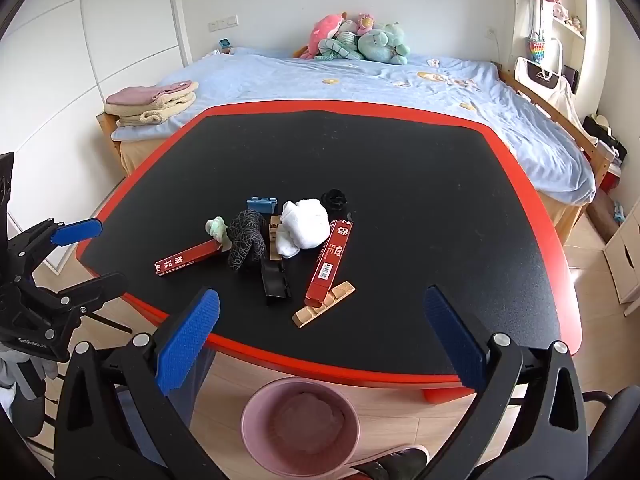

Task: Collect trash
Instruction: 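Reach both grippers toward the red boxes on the table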

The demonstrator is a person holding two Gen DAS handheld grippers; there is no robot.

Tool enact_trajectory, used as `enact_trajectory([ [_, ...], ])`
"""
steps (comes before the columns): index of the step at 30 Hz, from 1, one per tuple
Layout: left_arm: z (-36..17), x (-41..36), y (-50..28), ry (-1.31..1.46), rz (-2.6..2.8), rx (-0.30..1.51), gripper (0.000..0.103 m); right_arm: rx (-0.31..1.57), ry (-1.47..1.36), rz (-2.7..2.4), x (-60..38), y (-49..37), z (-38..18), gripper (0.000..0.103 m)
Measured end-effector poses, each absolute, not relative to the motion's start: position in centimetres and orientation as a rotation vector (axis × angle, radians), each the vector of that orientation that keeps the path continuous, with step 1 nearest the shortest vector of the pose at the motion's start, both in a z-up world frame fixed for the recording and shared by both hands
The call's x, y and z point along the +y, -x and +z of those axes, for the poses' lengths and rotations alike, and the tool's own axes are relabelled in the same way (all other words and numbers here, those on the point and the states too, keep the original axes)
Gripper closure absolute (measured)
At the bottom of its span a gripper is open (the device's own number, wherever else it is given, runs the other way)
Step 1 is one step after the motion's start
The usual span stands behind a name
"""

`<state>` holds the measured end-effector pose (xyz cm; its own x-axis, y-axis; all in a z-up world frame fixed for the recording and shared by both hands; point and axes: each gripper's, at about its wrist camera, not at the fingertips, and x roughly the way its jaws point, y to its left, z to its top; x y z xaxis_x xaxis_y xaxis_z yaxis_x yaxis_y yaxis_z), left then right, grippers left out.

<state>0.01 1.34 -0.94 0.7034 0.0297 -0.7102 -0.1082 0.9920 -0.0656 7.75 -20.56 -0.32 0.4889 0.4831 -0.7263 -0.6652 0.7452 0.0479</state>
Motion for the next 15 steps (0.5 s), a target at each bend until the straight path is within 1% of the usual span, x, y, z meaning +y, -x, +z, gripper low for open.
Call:
enact_trajectory([
  [15, -1.22, 1.49, -0.38, 0.109, 0.073, 0.8, 0.005, 0.809, 0.241, 0.69, -20.55, -8.46, -0.85, 0.003],
])
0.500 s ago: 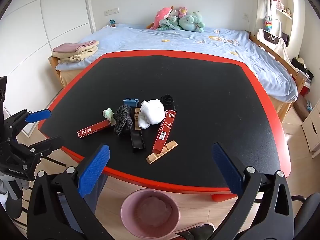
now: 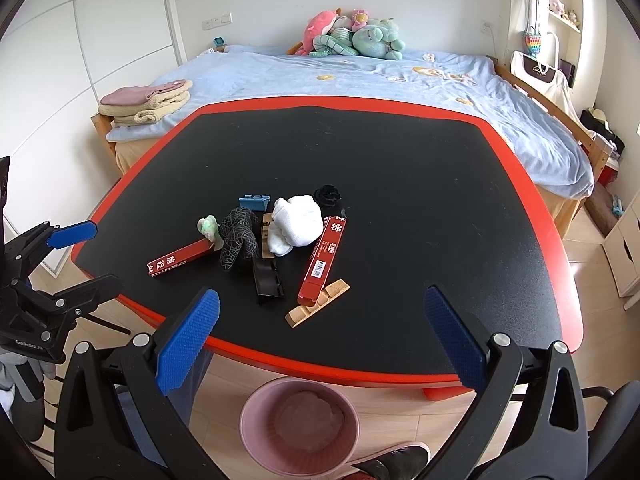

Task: Collect trash
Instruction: 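Reach both grippers toward the red boxes on the table, then grasp the red printed box with the left gripper while the right grasps the red box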

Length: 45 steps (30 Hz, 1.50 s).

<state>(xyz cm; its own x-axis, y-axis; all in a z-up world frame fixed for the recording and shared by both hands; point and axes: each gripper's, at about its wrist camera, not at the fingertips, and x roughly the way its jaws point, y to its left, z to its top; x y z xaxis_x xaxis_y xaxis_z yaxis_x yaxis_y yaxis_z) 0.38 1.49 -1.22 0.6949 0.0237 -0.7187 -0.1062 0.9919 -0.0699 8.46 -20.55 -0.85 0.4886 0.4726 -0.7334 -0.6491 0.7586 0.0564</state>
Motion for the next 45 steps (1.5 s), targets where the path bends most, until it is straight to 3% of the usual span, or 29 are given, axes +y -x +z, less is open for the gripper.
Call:
enact_trajectory([
  [17, -2.3, 2.5, -3.2, 0.045, 0.043, 0.874, 0.005, 0.872, 0.259, 0.667, -18.3, -13.4, -2.6, 0.003],
  [30, -6.4, 3.8, -6.9, -0.02, 0.008, 1.031, 0.005, 1.051, 0.333, 0.682, -15.1, -16.4, -7.3, 0.005],
  [32, -6.6, 4.0, -7.0, -0.019, 0.004, 1.035, 0.006, 1.054, 0.347, 0.68, -14.8, -16.7, -7.5, 0.018],
  [34, -6.7, 4.2, -6.9, -0.016, -0.001, 1.036, 0.009, 1.054, 0.352, 0.686, -14.7, -16.9, -7.7, 0.024],
  [38, -6.8, 4.3, -6.9, -0.02, -0.015, 1.044, 0.035, 1.036, 0.351, 0.697, -14.5, -16.9, -7.7, 0.041],
  [39, -6.8, 4.2, -6.9, -0.021, -0.017, 1.045, 0.038, 1.034, 0.35, 0.702, -14.5, -16.9, -7.6, 0.044],
  [41, -6.8, 4.3, -6.7, -0.018, -0.018, 1.041, 0.052, 1.027, 0.355, 0.705, -14.4, -16.9, -7.4, 0.061],
  [45, -6.7, 4.3, -6.7, -0.016, -0.018, 1.035, 0.073, 1.019, 0.362, 0.707, -14.2, -16.9, -7.3, 0.081],
])
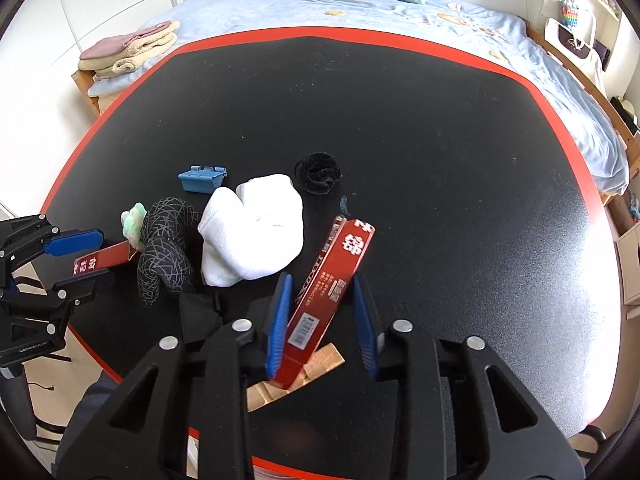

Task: Collect trash
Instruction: 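Grasp the red printed box with the left gripper while the right grasps the red box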

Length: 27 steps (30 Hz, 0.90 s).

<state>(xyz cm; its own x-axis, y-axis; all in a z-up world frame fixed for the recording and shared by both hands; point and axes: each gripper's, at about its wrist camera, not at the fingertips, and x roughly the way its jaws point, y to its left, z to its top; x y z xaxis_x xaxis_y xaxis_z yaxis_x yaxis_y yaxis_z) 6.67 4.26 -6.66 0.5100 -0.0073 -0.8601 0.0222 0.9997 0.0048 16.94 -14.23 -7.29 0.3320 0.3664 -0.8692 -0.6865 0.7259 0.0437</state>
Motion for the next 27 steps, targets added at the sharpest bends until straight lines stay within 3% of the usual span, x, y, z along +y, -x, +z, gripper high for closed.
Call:
enact_trajectory([
  [2, -6.6, 4.2, -6.8, -0.015, -0.022, 1.034, 0.082, 1.015, 0.357, 0.712, -14.2, -16.9, -7.2, 0.088],
  [5, -6.2, 4.1, -6.8, -0.006, -0.022, 1.022, 0.088, 1.006, 0.342, 0.719, -14.4, -16.7, -7.0, 0.088],
  [27, -2.0, 2.5, -2.7, 0.056, -0.031, 0.897, 0.088, 0.858, 0.244, 0.746, -20.2, -11.7, -1.9, 0.088],
])
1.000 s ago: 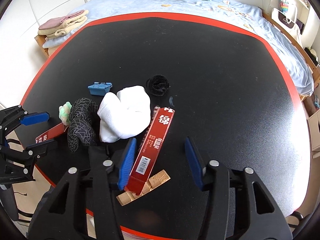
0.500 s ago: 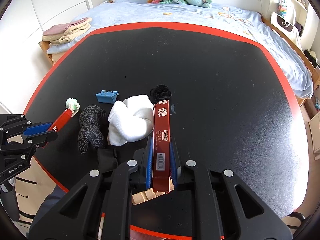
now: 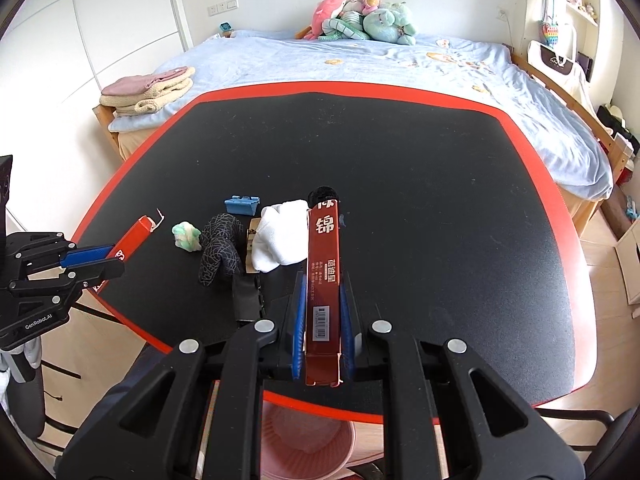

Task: Collect trash
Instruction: 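Grasp the red printed box with the left gripper while the right grasps the red box, then carry both red boxes over the pink wastebasket and open both grippers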

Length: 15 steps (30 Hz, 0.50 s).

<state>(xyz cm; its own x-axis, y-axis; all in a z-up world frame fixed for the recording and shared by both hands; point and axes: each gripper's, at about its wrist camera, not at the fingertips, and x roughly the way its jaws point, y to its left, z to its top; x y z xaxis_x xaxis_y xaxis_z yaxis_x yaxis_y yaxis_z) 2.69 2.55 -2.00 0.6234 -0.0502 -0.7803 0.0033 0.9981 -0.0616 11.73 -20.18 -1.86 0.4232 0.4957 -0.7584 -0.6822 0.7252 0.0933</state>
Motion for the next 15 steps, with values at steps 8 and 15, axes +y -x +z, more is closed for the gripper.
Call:
enact_trajectory([
  [8, -2.0, 0.4, -0.3, 0.055, -0.068, 0.882, 0.088, 0.836, 0.221, 0.782, -23.4, -7.5, -1.1, 0.088],
  [15, -3.5, -2.2, 1.2, 0.045, -0.108, 0.908, 0.088, 0.887, 0.211, 0.785, -25.8, -3.8, -2.8, 0.088],
])
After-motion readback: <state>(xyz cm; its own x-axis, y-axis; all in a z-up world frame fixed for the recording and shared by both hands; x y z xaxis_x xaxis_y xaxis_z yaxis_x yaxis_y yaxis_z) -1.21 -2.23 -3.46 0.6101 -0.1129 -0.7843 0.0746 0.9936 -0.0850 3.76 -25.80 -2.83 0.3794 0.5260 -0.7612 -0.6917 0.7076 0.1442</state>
